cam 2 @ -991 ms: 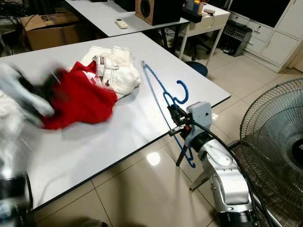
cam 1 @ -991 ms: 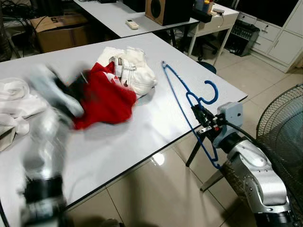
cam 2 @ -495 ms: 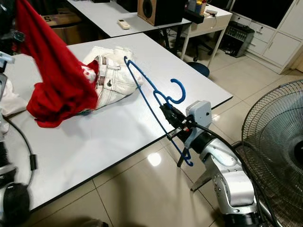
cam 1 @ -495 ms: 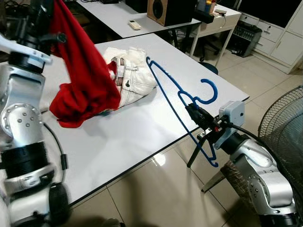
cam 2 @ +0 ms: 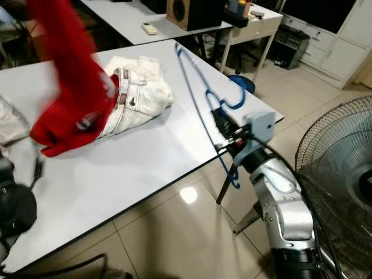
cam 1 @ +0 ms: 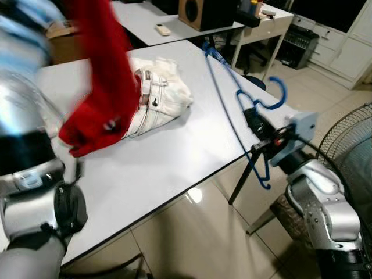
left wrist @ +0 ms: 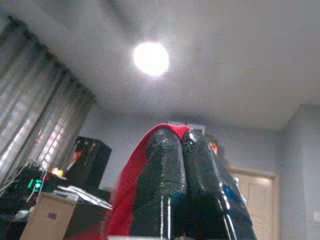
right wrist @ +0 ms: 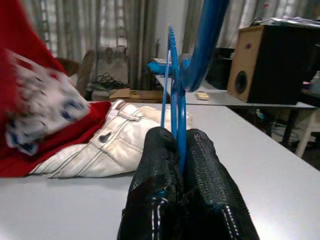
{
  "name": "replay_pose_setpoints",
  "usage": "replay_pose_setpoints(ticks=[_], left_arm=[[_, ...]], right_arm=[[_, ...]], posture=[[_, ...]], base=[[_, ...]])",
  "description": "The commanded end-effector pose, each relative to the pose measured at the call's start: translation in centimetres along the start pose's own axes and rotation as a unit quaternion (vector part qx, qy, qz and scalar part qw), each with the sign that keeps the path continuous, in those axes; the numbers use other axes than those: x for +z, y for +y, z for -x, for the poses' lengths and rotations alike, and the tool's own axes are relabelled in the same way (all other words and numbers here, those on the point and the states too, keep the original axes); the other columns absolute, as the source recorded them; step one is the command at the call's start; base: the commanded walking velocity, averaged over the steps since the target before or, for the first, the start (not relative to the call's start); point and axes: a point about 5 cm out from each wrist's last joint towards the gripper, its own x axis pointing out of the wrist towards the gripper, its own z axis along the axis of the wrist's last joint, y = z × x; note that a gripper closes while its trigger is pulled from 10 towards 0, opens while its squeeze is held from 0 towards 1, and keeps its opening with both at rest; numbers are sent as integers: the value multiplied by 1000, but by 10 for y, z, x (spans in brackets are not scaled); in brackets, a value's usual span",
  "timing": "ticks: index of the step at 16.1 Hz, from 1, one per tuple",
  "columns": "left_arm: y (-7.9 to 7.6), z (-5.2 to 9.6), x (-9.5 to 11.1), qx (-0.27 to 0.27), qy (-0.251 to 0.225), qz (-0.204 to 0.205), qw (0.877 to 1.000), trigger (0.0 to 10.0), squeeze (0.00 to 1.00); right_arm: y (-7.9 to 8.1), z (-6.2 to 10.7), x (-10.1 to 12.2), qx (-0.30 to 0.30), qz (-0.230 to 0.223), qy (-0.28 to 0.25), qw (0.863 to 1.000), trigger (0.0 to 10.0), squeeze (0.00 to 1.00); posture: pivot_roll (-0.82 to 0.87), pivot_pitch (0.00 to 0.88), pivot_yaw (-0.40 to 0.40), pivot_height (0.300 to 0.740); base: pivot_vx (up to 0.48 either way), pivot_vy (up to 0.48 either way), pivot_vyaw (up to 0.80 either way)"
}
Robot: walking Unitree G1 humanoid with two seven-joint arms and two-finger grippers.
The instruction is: Hang hanger
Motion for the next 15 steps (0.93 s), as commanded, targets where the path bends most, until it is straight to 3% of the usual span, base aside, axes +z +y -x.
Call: replay_pose_setpoints(ticks=[1,2,3,4,5,7,9,11,13,14,15], left_arm=[[27,22,-30,75,109,-62,989,0,0],[48,47,-56,120,231,-187,947,0,0],[57,62,-66,132,279,-230,923,0,0],[67,89,-79,152,325,-256,898,0,0],[74,113,-85,173,353,-263,881,0,0],[78,129,-91,182,374,-269,869,0,0],[76,131,-99,162,391,-274,864,0,0],[56,125,-119,71,434,-260,860,0,0],[41,105,-123,50,407,-218,885,0,0],[35,78,-117,52,363,-190,911,0,0],[31,55,-108,41,326,-185,926,0,0]], right_arm=[[-3,0,-4,-10,5,6,1000,10000,0],[-1,-1,-9,-6,12,19,1000,10000,0],[0,-1,-10,-4,13,22,1000,10000,0],[2,-1,-12,-3,12,25,1000,10000,0],[3,0,-13,-4,11,25,1000,10000,0],[2,2,-13,-6,12,27,1000,10000,0],[2,4,-15,-3,21,36,999,10000,0],[9,3,-17,35,31,51,998,10000,0],[25,4,-15,113,21,59,992,10000,0],[34,8,-15,165,18,74,983,10000,0],[39,11,-17,192,22,86,977,10000,0]], posture=[[-10,0,-54,740],[-7,0,-56,740],[-7,0,-55,740],[-8,0,-54,740],[-15,0,-48,740],[-22,0,-47,740],[-26,0,-49,740],[-27,0,-48,740],[-27,0,-46,740],[-24,0,-44,740],[-24,0,-44,740]], base=[[0,0,0],[0,0,0],[0,0,0],[0,0,0],[0,0,0],[0,0,0],[0,0,0],[0,0,0],[0,0,0],[0,0,0],[0,0,0]])
